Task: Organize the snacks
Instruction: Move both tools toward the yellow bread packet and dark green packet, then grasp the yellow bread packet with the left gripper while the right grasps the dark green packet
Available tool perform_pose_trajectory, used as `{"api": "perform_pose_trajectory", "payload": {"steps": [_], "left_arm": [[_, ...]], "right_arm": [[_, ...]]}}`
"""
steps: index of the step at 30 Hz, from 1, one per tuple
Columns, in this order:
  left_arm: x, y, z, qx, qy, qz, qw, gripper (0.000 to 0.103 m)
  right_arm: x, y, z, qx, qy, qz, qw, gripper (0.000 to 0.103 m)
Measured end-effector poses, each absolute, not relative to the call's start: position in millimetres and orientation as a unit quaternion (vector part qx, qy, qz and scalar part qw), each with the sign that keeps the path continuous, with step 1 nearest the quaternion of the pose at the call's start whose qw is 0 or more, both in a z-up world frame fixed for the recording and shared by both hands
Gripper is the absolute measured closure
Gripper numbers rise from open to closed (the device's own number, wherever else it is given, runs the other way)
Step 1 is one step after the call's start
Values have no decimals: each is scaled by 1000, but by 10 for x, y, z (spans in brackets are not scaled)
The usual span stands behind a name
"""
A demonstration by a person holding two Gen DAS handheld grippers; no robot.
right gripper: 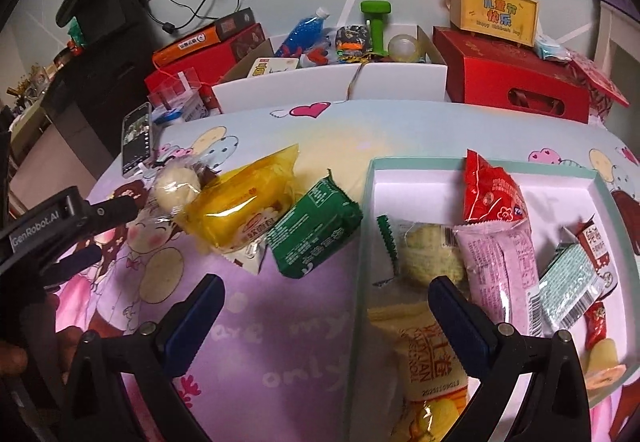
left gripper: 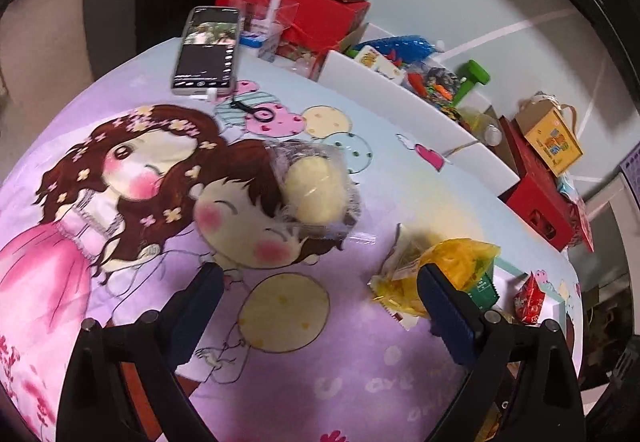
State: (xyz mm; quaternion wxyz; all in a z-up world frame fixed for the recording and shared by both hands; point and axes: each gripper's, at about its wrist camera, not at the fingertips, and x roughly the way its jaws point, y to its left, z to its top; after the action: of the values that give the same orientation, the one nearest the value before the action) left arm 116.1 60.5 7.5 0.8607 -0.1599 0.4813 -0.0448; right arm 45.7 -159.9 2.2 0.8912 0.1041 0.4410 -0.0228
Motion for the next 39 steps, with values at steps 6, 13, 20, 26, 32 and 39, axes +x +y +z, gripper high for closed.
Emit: {"api": "perform_pose_trajectory", "payload": {"steps": [6, 13, 20, 26, 32, 39], "left_arm": [[1260, 401, 74, -139, 485, -89, 859, 6], [1416, 178, 83, -110, 497, -114, 853, 6], [1501, -72, 50, -84, 503, -146, 848, 6], [1540, -273, -55, -63, 515, -163, 839, 6], [1516, -489, -117, -42, 522, -183, 832, 6], [1480, -576, -125, -39, 528, -192, 826, 36]], "right_arm": [[563, -1674, -11, 102, 447, -35, 888, 0], [679, -1743, -14, 91, 452, -52, 886, 0], [867, -1816, -8, 81, 451, -65, 886, 0], [916, -1873, -82, 79, 460, -70, 881, 0], [897, -1955, -81, 89, 459, -80, 880, 0], [894, -1969, -105, 85, 464, -85, 878, 0]]}}
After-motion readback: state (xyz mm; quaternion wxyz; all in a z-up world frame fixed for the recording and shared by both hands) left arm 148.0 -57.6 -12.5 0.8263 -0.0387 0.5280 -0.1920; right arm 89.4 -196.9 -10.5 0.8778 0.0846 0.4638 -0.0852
